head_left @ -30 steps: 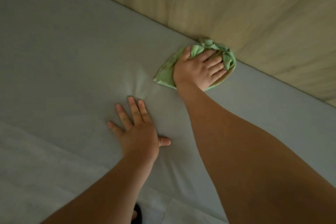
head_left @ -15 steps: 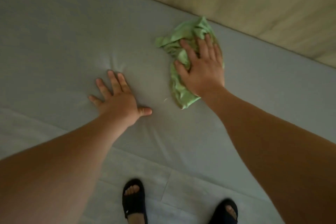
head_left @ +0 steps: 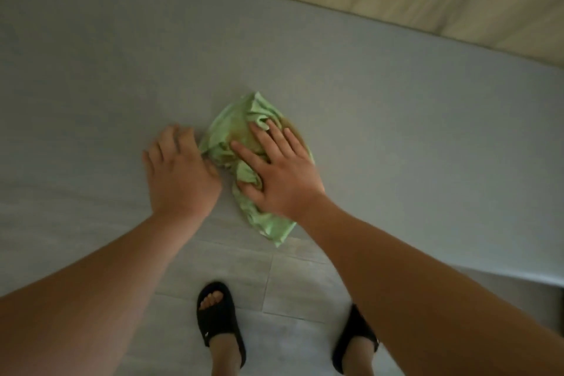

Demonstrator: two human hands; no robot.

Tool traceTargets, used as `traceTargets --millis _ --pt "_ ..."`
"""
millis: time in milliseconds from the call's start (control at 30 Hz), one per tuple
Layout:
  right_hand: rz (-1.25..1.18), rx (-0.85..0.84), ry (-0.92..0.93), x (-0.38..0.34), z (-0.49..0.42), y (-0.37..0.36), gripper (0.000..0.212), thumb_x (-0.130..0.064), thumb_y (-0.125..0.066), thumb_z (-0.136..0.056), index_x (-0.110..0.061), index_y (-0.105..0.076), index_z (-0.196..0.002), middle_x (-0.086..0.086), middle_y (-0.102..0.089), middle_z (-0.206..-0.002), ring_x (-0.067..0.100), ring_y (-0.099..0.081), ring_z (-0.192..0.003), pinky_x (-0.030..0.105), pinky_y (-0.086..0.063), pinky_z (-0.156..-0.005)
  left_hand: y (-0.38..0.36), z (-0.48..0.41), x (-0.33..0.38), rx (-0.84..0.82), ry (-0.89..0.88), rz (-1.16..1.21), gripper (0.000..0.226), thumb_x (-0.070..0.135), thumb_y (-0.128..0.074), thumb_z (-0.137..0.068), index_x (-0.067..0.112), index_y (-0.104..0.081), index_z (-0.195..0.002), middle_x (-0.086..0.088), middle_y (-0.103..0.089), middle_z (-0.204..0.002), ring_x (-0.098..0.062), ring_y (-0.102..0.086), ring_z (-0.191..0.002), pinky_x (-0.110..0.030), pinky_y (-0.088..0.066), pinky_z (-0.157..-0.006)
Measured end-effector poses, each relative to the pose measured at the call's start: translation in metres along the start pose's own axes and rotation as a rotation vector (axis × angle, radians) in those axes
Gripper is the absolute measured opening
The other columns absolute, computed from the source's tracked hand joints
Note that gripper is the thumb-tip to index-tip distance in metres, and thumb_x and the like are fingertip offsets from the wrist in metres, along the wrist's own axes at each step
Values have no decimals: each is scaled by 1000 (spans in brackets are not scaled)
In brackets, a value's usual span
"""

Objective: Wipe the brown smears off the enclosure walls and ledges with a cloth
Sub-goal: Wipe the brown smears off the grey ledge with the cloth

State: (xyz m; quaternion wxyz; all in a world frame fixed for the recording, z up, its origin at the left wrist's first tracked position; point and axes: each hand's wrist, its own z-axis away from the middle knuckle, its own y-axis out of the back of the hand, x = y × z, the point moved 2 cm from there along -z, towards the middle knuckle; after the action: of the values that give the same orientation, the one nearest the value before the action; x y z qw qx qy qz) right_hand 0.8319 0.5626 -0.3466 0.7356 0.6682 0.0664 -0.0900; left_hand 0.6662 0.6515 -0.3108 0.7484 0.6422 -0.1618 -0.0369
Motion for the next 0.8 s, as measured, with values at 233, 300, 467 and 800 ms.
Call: traceTargets --millis 233,300,467,800 --pt "37 106 -900 176 158 30 76 -69 -34 -93 -35 -31 -161 19 -21 -169 37 -16 -156 53 -12 -127 -21 58 66 -132 -161 71 62 27 -43 -74 5 -55 -131 -22 -48 -139 -46 -47 -122 -55 -36 -111" --pt "-46 86 -1151 170 179 27 80 -69 -27 -92 -35 -19 -164 16 -9 -172 36 -6 -158 51 -3 -128 -25 76 76 -166 -209 82 64 29 -37 -73 5 -56 -129 -20 -49 -137 -45 -48 -121 -57 -37 -110" --pt "-31 71 -1008 91 156 6 87 -71 -27 -90 -27 -19 -165 25 -9 -170 41 -6 -158 51 0 -128 -34 114 95 -255 -261 74 61 24 -41 -72 2 -59 -127 -21 -52 -135 -45 -49 -120 -56 -38 -110" --pt "-30 30 -872 171 272 16 75 -54 -24 -99 -21 -18 -166 7 -15 -172 27 -6 -160 46 -6 -130 -41 146 132 -277 -153 141 53 6 -64 -78 -9 -56 -128 -30 -50 -136 -49 -46 -126 -55 -33 -114"
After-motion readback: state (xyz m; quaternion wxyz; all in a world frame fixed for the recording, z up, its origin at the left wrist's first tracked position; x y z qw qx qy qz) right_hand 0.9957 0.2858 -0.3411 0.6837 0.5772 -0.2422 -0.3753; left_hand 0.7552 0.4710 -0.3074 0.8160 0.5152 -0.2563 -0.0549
